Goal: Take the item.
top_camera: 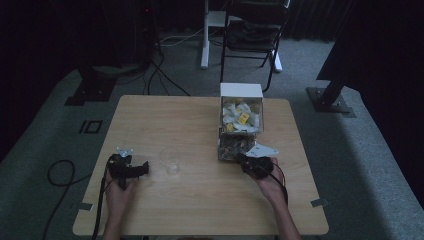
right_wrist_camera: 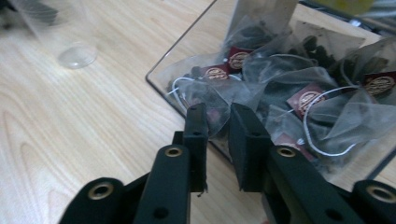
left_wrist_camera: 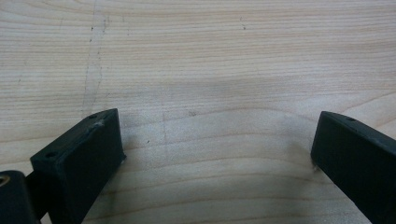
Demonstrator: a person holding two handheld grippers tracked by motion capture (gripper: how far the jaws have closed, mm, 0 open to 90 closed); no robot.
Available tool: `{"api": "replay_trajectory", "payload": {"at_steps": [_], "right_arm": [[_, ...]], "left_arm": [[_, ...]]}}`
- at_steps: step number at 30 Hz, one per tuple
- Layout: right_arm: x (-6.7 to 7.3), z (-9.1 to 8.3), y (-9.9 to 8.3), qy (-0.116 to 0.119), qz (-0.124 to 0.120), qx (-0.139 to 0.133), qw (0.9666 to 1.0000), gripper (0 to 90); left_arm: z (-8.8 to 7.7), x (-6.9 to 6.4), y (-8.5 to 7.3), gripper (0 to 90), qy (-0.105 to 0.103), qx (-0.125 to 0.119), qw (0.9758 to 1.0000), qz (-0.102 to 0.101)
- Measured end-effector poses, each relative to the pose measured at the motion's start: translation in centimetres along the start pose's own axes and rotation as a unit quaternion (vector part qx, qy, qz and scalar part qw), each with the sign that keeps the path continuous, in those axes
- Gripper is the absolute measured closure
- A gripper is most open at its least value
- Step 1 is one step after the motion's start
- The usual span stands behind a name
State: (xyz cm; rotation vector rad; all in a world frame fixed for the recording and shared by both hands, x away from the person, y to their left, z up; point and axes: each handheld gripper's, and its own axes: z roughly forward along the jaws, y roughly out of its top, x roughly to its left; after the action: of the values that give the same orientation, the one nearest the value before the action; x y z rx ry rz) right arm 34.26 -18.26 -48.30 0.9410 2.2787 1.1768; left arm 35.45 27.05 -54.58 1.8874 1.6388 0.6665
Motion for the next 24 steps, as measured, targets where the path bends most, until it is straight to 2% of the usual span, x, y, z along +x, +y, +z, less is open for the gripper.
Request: {"api": "replay_trajectory", "payload": {"at_steps": [2,8,10,11,12,13,14,15,17,24], "right_arm": [[-0.2,0.1,0.1,-0.004,0.007,-0.004,1.0,81.9],[-0.1,0.2,0.2,-0.005,0.008,-0.004,0.9999,82.3],[-0.2,0.2,0.3,0.0,0.01,-0.003,0.9999,79.0],[-0.2,0.3,0.3,-0.002,0.014,-0.003,0.9999,72.4],[-0.2,0.3,0.3,-0.002,0.014,-0.003,0.9999,72.4],[-0.4,0.4,0.4,-0.009,0.023,-0.004,0.9997,67.4],[-0.4,0.4,0.4,-0.009,0.023,-0.004,0.9997,67.4],[-0.5,0.6,0.6,-0.014,0.03,-0.002,0.9994,60.5],[-0.6,0.9,0.9,-0.017,0.034,0.003,0.9993,56.4],[-0.8,1.7,1.2,-0.009,0.05,0.017,0.9986,57.0]], "left_arm": [[0.0,0.0,0.0,2.8,0.0,0.0,1.0,0.0],[0.0,0.0,0.0,2.8,0.0,0.0,1.0,0.0],[0.0,0.0,0.0,2.8,0.0,0.0,1.0,0.0],[0.0,0.0,0.0,2.8,0.0,0.0,1.0,0.0],[0.0,0.0,0.0,2.8,0.0,0.0,1.0,0.0],[0.0,0.0,0.0,2.8,0.0,0.0,1.0,0.0],[0.0,0.0,0.0,2.8,0.0,0.0,1.0,0.0],[0.0,0.0,0.0,2.8,0.0,0.0,1.0,0.0],[0.0,0.0,0.0,2.8,0.0,0.0,1.0,0.0],[0.0,0.0,0.0,2.8,0.0,0.0,1.0,0.0]]}}
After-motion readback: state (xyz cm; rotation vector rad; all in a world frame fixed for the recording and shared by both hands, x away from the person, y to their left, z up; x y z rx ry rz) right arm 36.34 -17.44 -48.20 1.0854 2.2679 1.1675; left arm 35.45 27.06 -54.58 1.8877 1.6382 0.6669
